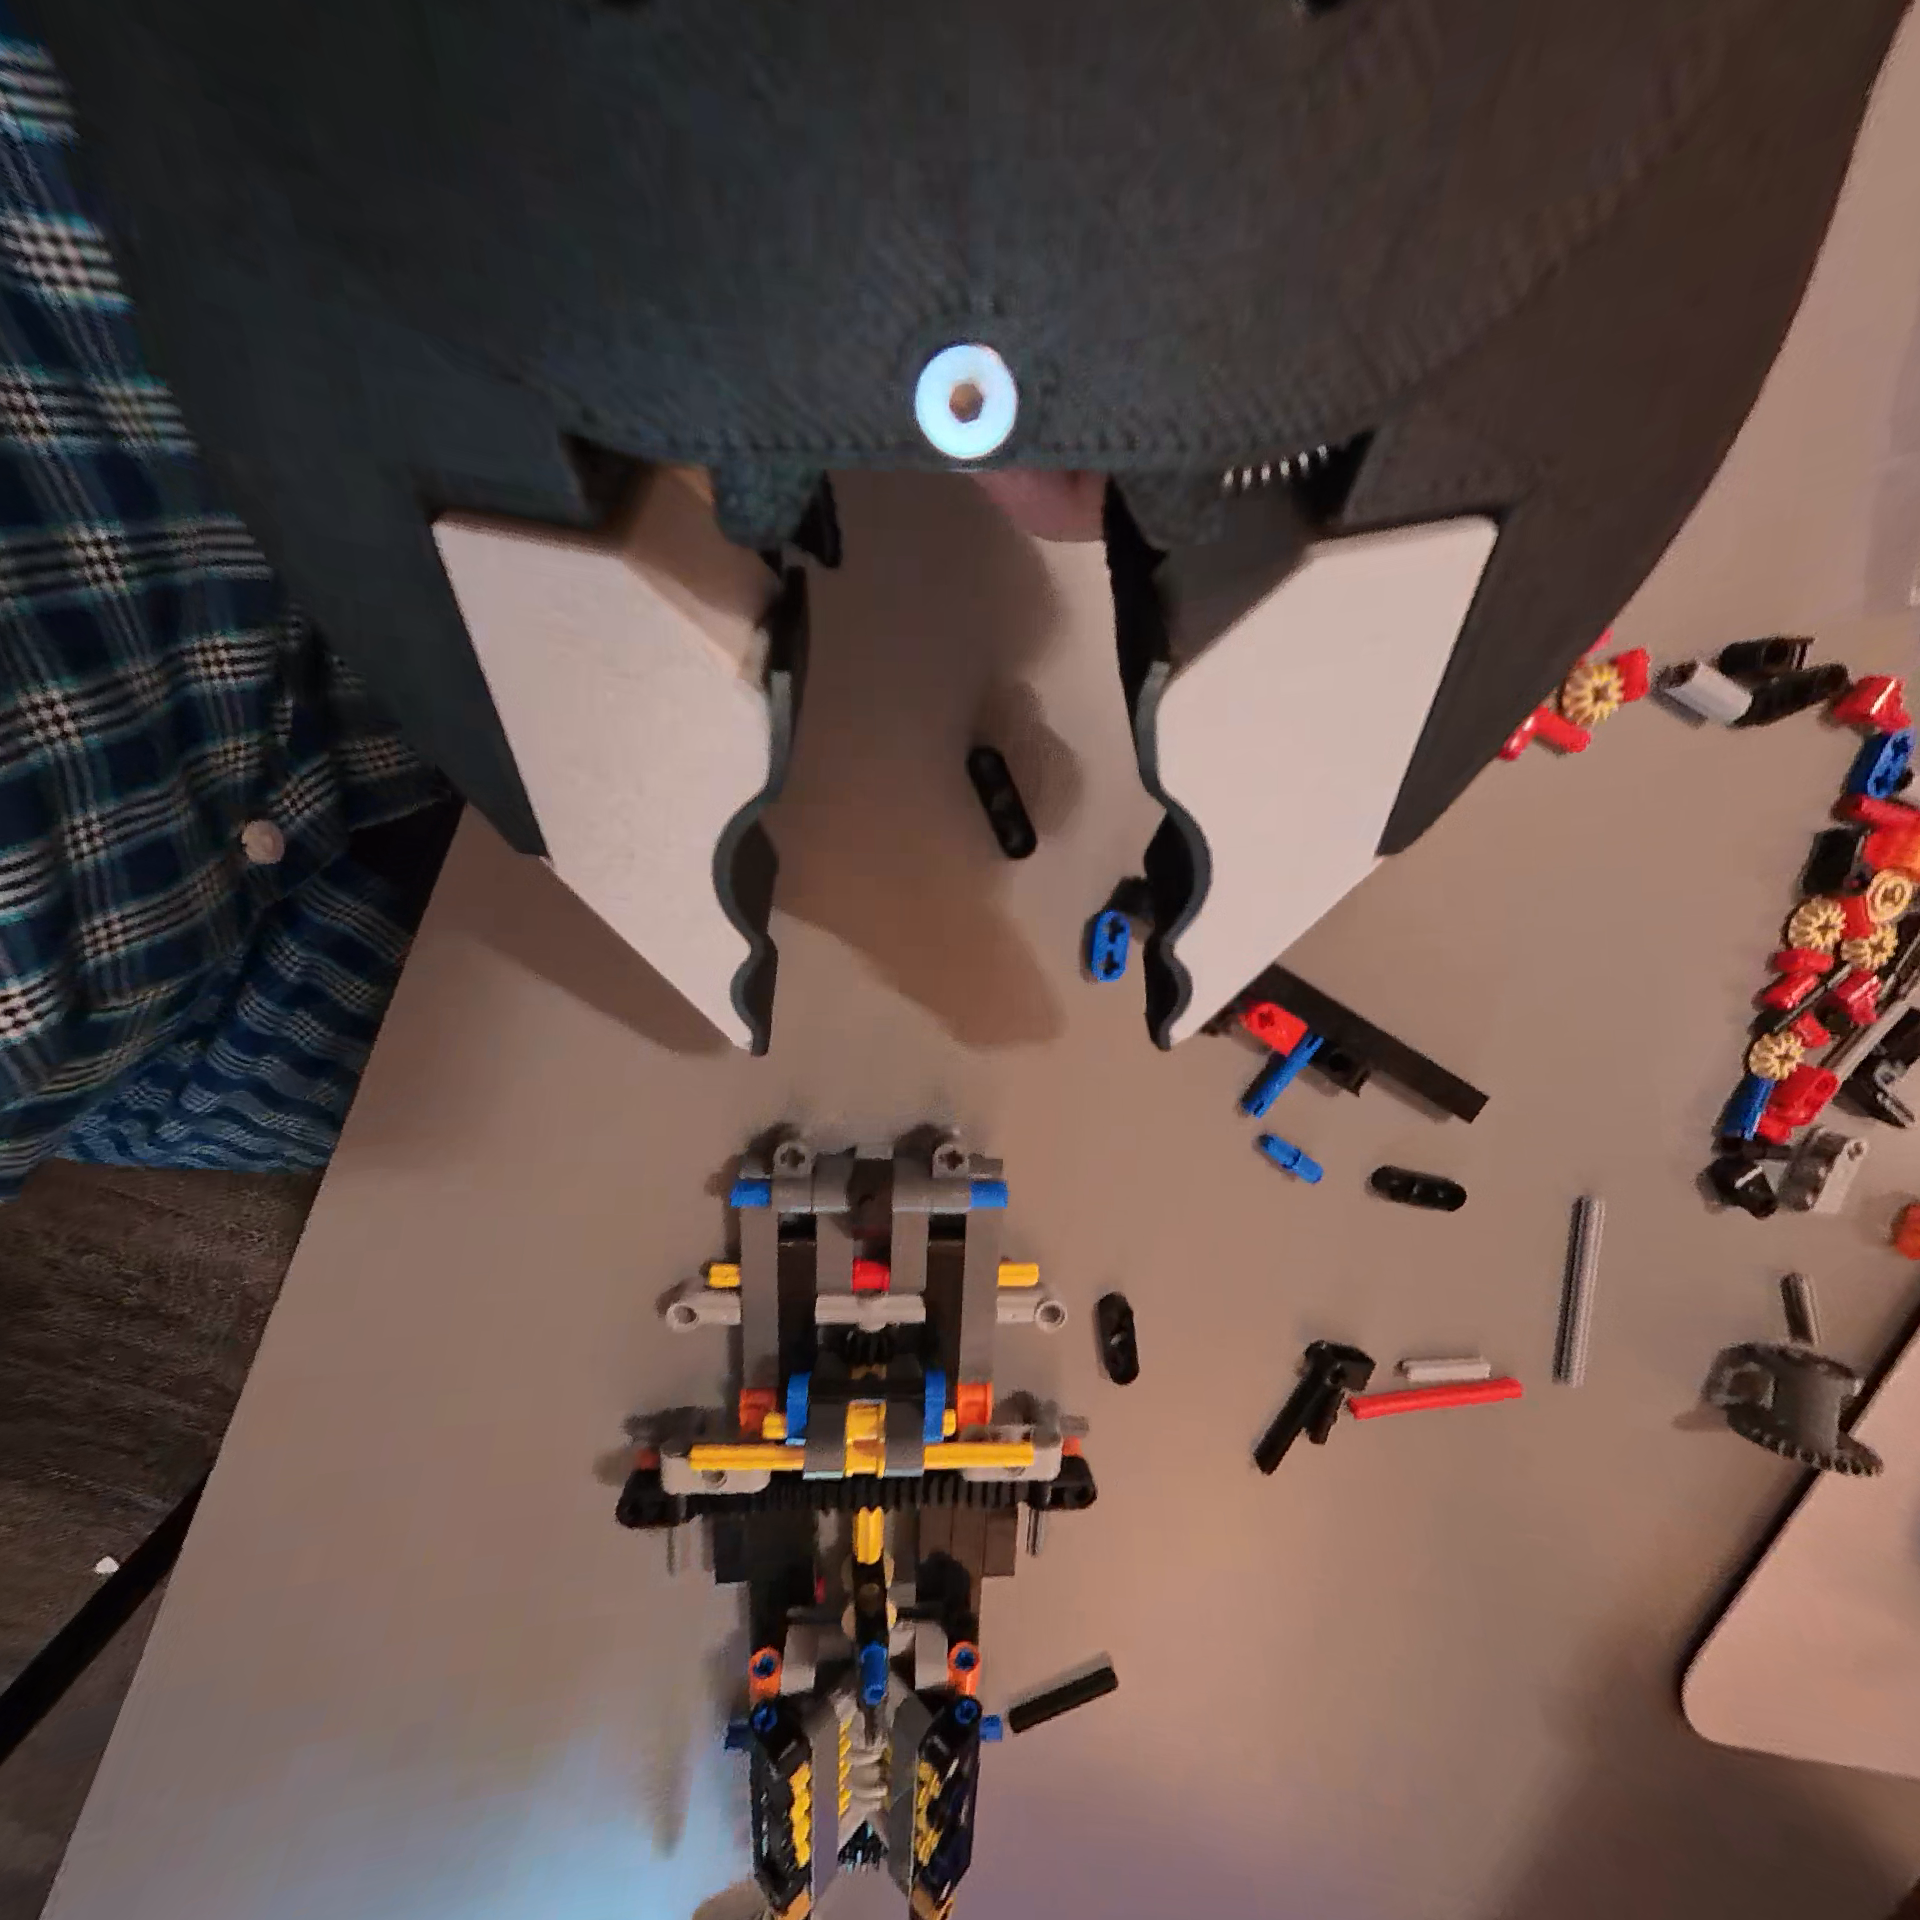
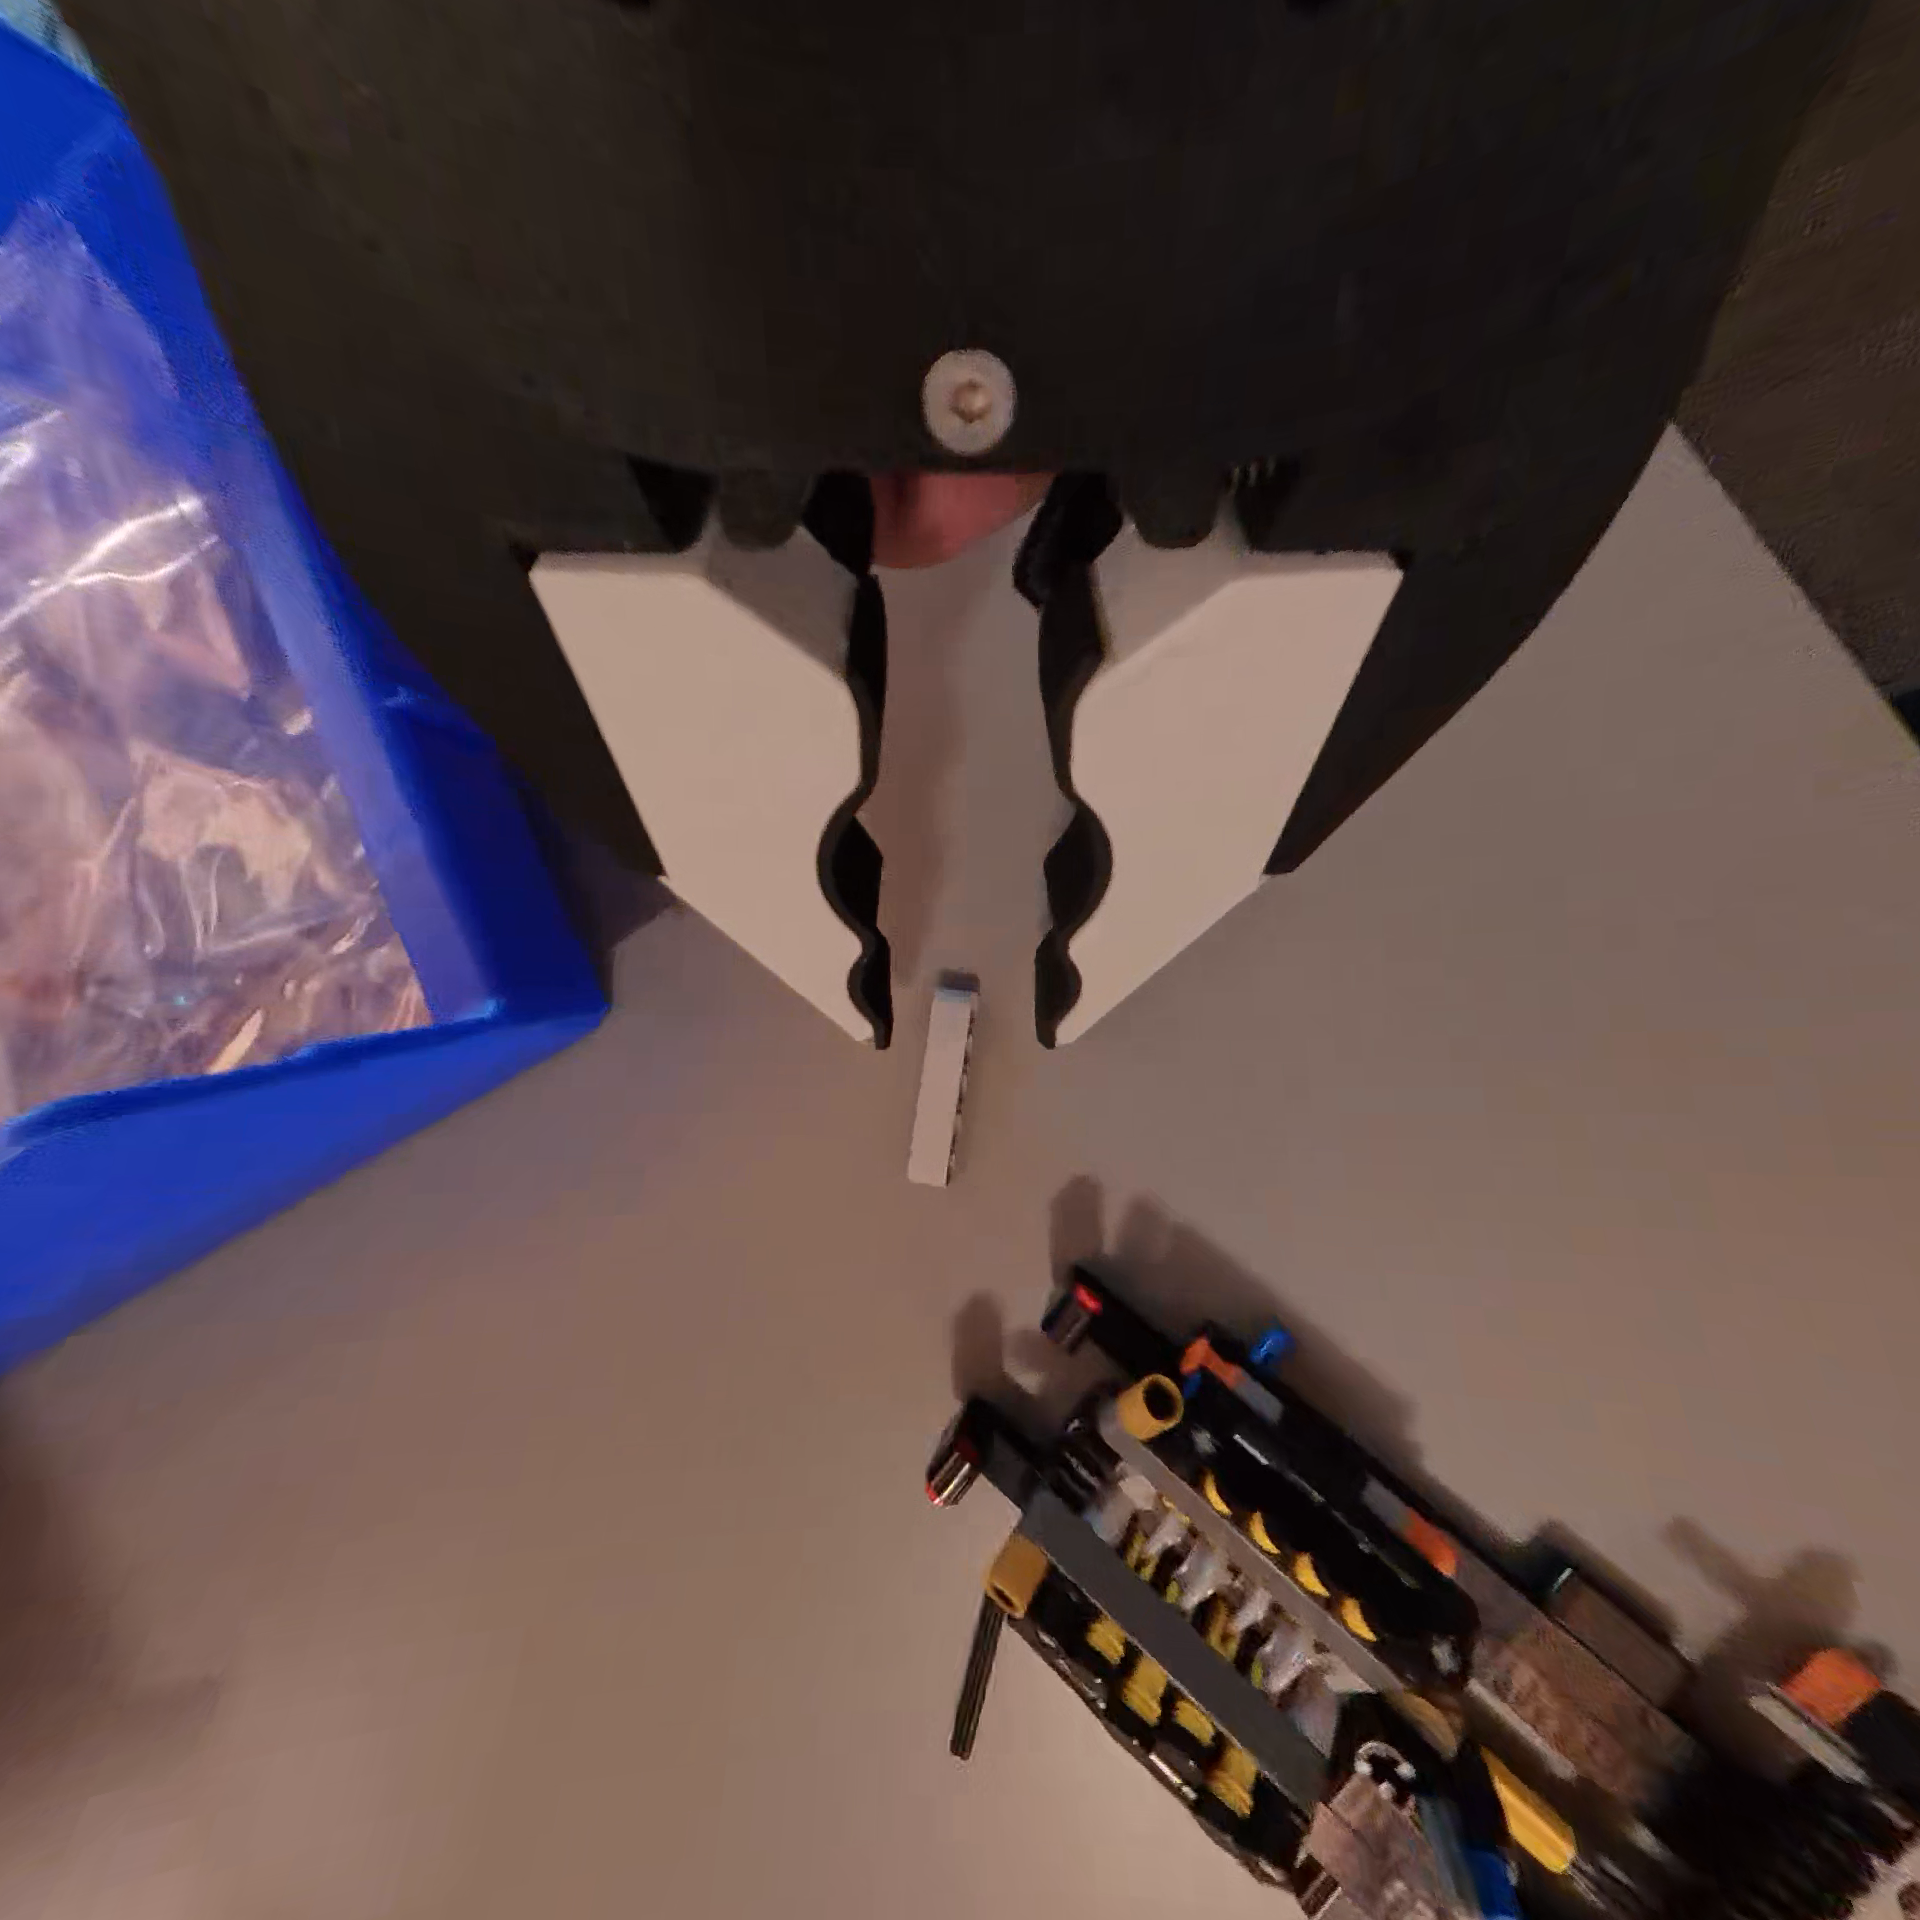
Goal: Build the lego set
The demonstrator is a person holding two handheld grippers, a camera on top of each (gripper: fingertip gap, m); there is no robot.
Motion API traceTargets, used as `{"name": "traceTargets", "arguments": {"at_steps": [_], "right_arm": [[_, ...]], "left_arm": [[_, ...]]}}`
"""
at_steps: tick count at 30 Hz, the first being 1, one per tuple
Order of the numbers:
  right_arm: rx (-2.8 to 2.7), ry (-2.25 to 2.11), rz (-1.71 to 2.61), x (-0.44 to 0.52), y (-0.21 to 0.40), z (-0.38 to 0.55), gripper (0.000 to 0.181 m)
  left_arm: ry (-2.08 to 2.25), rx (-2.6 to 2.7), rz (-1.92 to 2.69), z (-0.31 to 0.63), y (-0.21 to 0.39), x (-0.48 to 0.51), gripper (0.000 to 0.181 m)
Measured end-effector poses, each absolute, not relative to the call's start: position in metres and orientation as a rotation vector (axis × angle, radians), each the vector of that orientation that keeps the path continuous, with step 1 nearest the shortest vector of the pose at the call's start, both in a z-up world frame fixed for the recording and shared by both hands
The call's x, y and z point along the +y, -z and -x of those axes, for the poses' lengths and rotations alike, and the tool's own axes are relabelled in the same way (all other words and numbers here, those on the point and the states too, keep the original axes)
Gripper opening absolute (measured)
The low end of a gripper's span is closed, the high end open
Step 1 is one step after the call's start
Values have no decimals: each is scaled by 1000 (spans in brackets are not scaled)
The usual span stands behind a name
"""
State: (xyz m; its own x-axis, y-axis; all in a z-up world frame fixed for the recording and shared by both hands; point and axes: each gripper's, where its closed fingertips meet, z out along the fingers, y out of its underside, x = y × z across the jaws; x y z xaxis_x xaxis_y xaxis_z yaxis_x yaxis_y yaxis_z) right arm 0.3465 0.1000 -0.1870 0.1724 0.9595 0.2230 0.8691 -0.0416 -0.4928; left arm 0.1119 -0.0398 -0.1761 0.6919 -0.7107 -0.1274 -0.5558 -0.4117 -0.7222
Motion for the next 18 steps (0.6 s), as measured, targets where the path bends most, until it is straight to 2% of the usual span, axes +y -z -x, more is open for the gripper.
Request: {"name": "traceTargets", "arguments": {"at_steps": [3,11,18], "right_arm": [[-1684,-251,1967,106,195,-343,11],[-1601,-268,1989,128,188,-320,6],[-1436,-142,1983,157,181,-309,37]], "left_arm": [[257,946,2126,-106,175,-42,69],[255,901,2105,-89,168,-46,67],[340,901,1982,-115,131,-40,71]]}}
